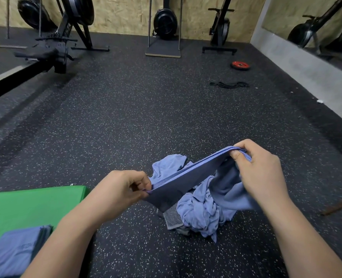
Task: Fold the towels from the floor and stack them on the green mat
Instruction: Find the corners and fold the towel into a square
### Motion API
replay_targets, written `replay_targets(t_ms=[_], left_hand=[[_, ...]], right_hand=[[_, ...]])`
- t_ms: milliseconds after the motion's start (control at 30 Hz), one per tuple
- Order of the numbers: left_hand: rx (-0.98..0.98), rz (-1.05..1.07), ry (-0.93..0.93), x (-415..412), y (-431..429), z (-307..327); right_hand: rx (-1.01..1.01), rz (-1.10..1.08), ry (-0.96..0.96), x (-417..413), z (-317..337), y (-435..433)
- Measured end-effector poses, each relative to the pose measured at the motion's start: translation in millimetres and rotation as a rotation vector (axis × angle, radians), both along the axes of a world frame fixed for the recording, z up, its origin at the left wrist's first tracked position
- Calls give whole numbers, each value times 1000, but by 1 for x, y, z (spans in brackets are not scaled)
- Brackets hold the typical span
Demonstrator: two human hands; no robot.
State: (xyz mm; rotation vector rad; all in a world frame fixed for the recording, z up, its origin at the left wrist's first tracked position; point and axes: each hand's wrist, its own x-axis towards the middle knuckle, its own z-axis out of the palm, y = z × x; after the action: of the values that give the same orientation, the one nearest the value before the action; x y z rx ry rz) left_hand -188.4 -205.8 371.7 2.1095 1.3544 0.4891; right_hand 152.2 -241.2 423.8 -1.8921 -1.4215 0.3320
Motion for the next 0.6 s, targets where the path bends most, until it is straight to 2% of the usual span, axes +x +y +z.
replay_targets(t_ms=[267, 467, 600], left_hand=[[15, 125, -107, -5, 1, 3], [-125, 116, -433, -5, 1, 8], [-120, 155, -503, 3, 0, 7]], right_hand=[[-35, 8, -9, 6, -7, 5], [-68, 7, 18, 5, -13, 6], [-94, 80, -20, -5, -21, 7]])
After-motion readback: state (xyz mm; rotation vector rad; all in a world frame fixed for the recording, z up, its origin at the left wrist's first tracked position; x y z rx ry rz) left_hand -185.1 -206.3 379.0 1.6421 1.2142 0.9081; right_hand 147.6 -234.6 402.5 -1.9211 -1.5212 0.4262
